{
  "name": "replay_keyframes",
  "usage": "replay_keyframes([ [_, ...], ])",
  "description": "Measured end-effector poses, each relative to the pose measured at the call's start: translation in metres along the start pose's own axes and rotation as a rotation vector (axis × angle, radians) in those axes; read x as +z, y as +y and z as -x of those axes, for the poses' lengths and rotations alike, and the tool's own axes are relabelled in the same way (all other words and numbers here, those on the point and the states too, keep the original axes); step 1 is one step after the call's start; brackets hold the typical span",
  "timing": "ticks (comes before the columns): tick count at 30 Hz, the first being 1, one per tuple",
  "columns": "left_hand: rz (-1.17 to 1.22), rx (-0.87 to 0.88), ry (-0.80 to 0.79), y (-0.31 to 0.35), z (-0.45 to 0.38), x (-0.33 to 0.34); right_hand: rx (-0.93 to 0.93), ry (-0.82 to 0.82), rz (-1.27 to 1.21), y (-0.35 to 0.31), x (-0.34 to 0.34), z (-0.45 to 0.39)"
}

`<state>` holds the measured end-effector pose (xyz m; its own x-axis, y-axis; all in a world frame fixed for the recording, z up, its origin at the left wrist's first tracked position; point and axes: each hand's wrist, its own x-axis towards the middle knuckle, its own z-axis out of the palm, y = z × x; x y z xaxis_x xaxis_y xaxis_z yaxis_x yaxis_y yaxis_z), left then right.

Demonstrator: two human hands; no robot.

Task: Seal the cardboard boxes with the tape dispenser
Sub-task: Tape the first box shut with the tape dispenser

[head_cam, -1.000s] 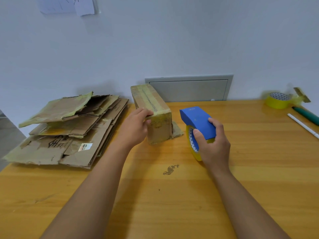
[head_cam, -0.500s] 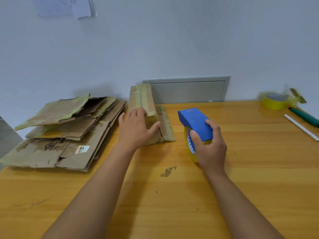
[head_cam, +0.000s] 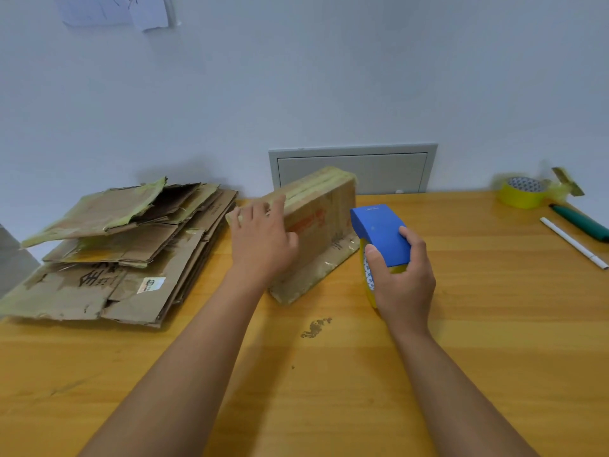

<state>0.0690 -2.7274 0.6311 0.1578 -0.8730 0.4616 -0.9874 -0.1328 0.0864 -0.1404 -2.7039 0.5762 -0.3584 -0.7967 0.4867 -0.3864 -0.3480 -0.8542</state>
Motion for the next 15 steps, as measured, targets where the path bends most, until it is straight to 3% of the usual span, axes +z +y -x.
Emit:
replay_keyframes([
  [5,-0.104,0.140,0.058,0.015,0.004,0.010,0.014,0.015,-0.009,-0.002,0.000,0.000],
  [12,-0.030,0.074,0.112,-0.004,-0.008,0.011,0.032,0.036,-0.010,-0.001,-0.003,-0.002],
  [15,0.061,0.130,0.069,0.010,-0.004,0.015,0.025,0.039,0.001,-0.001,-0.001,-0.001],
])
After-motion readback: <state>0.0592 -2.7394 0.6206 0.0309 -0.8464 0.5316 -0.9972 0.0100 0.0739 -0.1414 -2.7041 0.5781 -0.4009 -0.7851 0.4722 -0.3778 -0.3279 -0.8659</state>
